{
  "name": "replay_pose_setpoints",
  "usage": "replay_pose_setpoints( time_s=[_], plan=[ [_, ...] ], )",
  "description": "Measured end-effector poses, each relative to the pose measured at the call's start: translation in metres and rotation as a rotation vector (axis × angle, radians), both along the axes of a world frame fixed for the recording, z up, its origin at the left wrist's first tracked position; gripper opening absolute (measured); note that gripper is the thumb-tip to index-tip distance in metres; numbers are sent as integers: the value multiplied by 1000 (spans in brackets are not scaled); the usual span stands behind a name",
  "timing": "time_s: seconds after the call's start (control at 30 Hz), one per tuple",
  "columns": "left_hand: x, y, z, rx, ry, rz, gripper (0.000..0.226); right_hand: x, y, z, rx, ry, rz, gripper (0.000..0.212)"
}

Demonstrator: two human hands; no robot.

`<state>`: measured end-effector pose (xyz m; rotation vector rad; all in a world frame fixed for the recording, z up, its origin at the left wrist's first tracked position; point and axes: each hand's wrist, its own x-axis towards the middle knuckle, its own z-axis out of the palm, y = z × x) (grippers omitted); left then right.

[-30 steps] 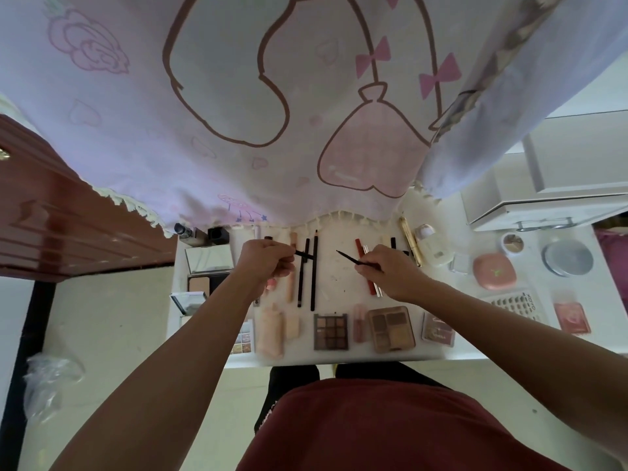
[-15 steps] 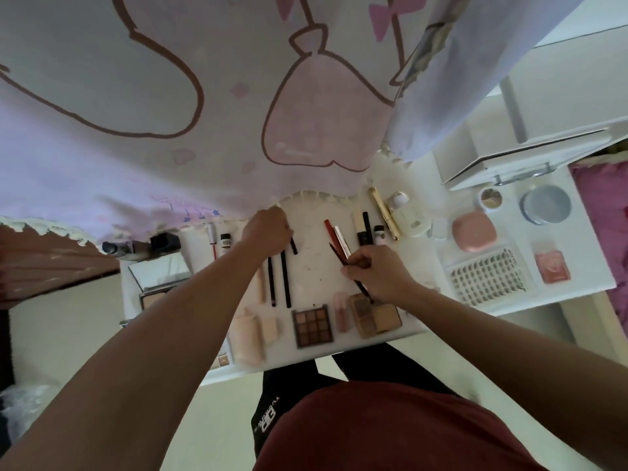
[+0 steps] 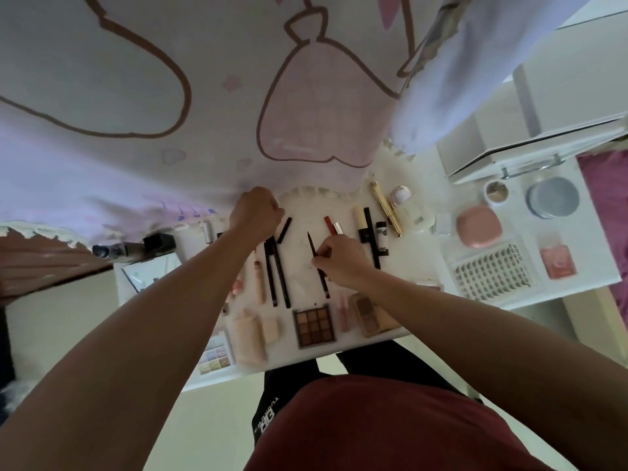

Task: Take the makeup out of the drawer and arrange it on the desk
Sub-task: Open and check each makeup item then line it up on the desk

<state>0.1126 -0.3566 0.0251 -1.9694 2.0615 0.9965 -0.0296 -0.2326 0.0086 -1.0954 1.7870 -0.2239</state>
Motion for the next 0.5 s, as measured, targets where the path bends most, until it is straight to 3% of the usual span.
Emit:
replay_pose_setpoints(
  time_s=[0.13,0.5],
  plan=[
    [27,9,14,-68,40,130,5,12,-9,-4,39,52,61,13],
    [70,63,30,-6,52,263,8,3,-16,-1,-8,138,58,13]
  ],
)
